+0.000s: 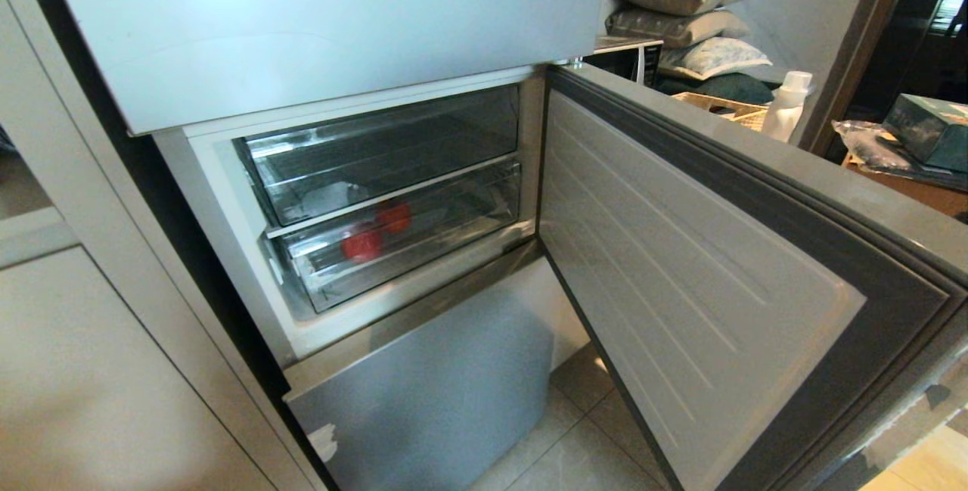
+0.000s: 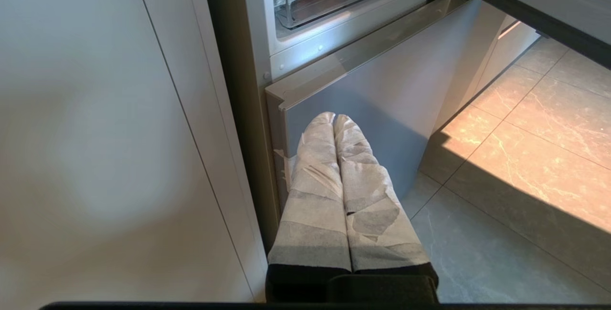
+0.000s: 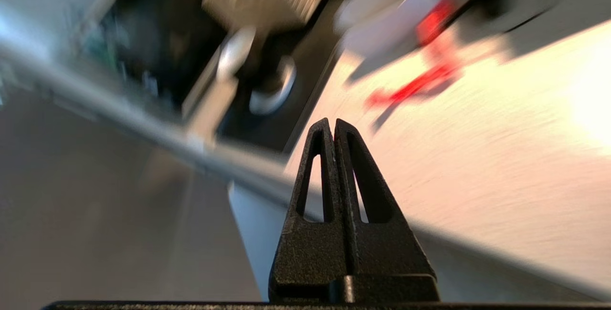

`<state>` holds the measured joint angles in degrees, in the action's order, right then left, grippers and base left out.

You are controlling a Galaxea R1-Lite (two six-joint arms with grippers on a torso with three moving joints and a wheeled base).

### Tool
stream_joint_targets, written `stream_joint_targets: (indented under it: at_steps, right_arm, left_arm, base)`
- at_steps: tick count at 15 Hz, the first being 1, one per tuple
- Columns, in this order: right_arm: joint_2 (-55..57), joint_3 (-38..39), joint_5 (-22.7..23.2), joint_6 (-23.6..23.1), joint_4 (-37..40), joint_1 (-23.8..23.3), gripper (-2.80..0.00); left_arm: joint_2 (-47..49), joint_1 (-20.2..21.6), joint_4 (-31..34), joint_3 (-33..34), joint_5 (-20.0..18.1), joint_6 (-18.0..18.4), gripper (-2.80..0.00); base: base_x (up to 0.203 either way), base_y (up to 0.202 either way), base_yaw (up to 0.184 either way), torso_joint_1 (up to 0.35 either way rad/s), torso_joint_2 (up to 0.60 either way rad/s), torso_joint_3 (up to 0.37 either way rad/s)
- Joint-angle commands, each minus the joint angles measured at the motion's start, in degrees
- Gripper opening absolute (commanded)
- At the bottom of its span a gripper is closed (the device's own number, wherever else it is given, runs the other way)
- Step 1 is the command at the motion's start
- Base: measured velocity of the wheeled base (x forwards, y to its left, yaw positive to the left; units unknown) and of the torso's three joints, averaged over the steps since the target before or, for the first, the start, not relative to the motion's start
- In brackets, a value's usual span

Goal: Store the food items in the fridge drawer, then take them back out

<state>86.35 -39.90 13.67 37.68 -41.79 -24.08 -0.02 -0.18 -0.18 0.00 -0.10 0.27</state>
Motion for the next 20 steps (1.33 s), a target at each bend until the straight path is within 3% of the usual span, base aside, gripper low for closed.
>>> stream_joint_targets:
  at_steps: [1,7,13,18,20]
  right_arm:
    - [3.38,1.23,-9.65,-2.21,-2.04,11.21,-2.80]
    - [6.27,2.50,-22.31,-5.06,-8.03,37.24,-2.80]
    - [13.56,-6.15,-30.45,-5.83,-8.32,55.95,-2.80]
    - [29.16,-23.46,-31.95,-7.15,-10.14,67.32,-2.80]
    - [34.93,-30.06,-28.41,-9.14,-12.49,69.92,-2.80]
  left_arm:
    - [-0.06,0.01,0.00,0.09,0.01,0.00,-2.80]
    - [0.00,0.01,0.00,0.09,0.01,0.00,-2.80]
    - [-0.06,0.01,0.00,0.09,0.01,0.00,-2.80]
    - [-0.04,0.01,0.00,0.09,0.01,0.00,-2.80]
    - [-0.06,0.01,0.00,0.09,0.01,0.00,-2.80]
  base:
    - [0.000,0.000,0.000,0.000,0.00,0.000]
    - [0.000,0.000,0.000,0.000,0.00,0.000]
    - [0.000,0.000,0.000,0.000,0.00,0.000]
    - [0.000,0.000,0.000,0.000,0.00,0.000]
    - [0.000,0.000,0.000,0.000,0.00,0.000]
